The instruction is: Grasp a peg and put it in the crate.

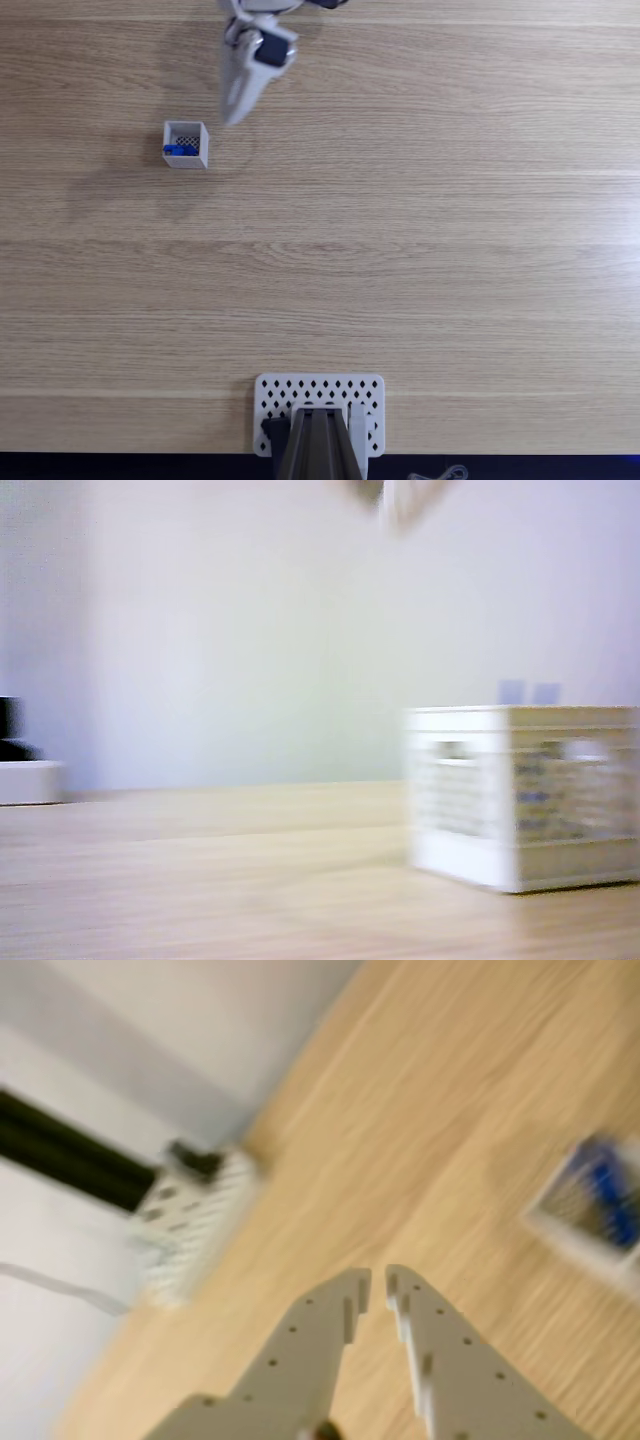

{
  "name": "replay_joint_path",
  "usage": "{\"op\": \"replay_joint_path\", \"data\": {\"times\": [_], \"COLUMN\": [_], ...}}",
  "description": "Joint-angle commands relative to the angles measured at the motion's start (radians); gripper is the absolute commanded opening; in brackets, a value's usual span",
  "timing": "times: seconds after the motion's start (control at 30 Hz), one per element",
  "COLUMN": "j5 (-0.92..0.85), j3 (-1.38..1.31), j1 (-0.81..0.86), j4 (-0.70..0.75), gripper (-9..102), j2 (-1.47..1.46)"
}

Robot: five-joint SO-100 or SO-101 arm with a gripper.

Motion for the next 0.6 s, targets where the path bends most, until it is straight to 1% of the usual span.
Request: {"op": "replay_joint_path", "data": {"times": [0.0, 0.07, 0.17, 0.23, 0.33, 0.4, 0.57], "j5": [0.216, 0.321, 0.517, 0.647, 0.792, 0.828, 0.845], "j3": [-0.032, -0.051, -0.087, -0.110, -0.118, -0.115, -0.054], "j1": [-0.129, -0.190, -0.264, -0.298, -0.322, -0.328, -0.330], "j4": [0.267, 0.373, 0.491, 0.541, 0.583, 0.601, 0.606], "gripper": [-1, -1, -1, -1, -1, -1, -1], "j2": [0.241, 0.302, 0.376, 0.410, 0.445, 0.460, 0.505]}}
